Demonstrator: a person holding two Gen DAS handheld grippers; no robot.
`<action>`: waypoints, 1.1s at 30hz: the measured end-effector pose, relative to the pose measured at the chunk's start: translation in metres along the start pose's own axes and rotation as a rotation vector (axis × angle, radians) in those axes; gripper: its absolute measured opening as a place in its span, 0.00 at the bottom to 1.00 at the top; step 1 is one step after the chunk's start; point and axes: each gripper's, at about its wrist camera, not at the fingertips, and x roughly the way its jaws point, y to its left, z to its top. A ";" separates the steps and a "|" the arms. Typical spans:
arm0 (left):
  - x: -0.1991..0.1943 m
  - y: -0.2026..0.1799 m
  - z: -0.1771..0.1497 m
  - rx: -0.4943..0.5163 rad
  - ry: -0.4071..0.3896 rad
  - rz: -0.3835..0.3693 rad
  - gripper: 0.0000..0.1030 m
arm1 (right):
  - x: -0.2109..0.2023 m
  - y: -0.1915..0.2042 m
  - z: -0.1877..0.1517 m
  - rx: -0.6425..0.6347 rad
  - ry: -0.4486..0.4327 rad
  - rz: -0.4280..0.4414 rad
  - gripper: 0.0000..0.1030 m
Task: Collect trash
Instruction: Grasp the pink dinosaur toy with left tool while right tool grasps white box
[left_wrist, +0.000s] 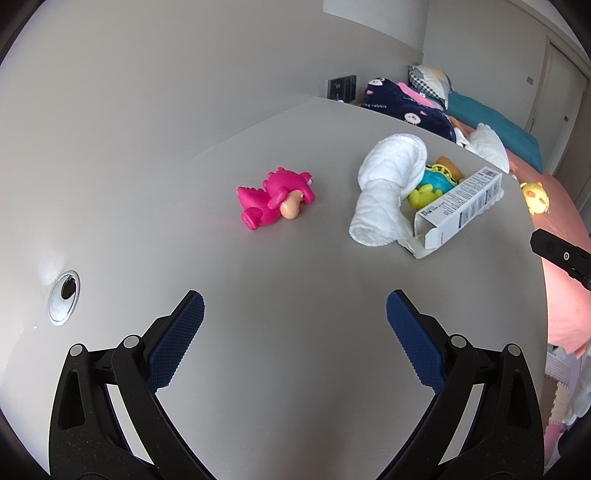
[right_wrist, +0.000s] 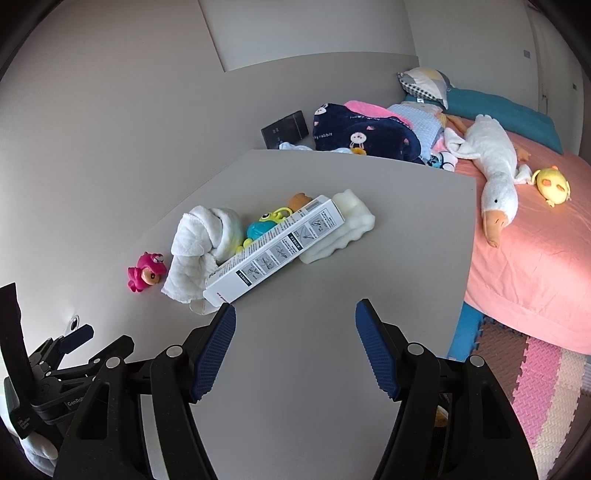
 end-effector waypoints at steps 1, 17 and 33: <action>0.003 0.003 0.002 -0.002 0.000 0.004 0.93 | 0.003 0.000 0.001 0.022 0.001 0.008 0.66; 0.046 0.031 0.032 0.010 0.024 0.049 0.93 | 0.063 0.004 0.012 0.183 0.072 0.057 0.66; 0.088 0.033 0.063 0.029 0.061 0.015 0.93 | 0.089 -0.007 0.027 0.340 0.064 0.069 0.66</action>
